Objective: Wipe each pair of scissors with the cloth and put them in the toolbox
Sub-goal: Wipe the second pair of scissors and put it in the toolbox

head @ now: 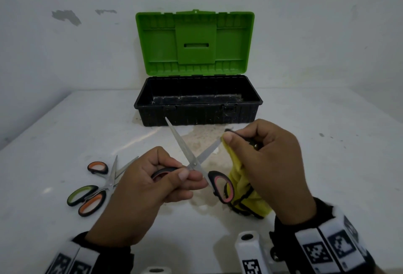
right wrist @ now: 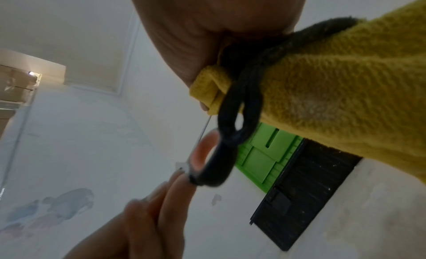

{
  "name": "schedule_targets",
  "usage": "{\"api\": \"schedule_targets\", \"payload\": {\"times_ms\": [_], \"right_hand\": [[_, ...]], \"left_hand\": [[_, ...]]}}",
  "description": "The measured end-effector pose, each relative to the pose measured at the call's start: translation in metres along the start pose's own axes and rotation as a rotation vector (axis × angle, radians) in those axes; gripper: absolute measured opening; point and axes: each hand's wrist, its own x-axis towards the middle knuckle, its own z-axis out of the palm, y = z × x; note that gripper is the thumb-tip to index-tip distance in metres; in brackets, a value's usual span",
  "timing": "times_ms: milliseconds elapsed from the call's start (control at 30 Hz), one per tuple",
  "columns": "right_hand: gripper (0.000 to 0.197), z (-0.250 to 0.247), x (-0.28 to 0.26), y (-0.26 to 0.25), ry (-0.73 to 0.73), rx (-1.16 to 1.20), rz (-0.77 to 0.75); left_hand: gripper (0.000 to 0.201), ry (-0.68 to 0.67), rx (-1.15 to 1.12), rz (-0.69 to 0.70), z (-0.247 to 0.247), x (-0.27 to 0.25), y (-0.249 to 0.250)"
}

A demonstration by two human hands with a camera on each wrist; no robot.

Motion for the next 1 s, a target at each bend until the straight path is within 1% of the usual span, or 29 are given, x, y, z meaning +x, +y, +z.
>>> {"api": "schedule_targets", "payload": {"times_ms": [100,200,267,367,533,667,733,867,1000], "right_hand": [[0.013,0.0,0.001,0.001,-0.014,-0.018,0.017],[0.013,-0.006,0.012,0.011,0.046,-0.024,0.077],[0.014,-0.011,0.015,0.015,0.068,-0.024,0.092],[0.013,-0.012,0.008,0.008,0.038,-0.011,0.081],[0.018,0.003,-0.007,-0.003,-0.104,-0.102,-0.022],[0.017,0.012,-0.011,-0.002,-0.192,-0.143,-0.052],[0.018,0.013,-0.01,0.0,-0.188,-0.155,-0.043],[0.02,0.012,-0.006,0.005,-0.105,-0.136,0.011],[0.018,0.017,-0.013,-0.002,-0.201,-0.132,-0.018]], "left_hand": [[0.021,0.002,0.016,-0.02,-0.002,0.002,0.002],[0.008,0.01,-0.005,-0.069,0.0,0.003,0.001],[0.004,0.027,-0.05,-0.112,0.001,0.004,0.001],[0.002,0.051,-0.085,-0.148,0.003,0.004,0.002],[0.008,0.046,-0.012,-0.12,0.011,0.005,0.005],[0.008,0.03,0.073,-0.067,0.016,0.002,0.006],[0.007,0.029,0.085,-0.059,0.015,0.001,0.006],[0.007,0.025,0.103,-0.06,0.013,0.0,0.006],[0.005,0.027,0.114,-0.045,0.013,0.001,0.006]]}}
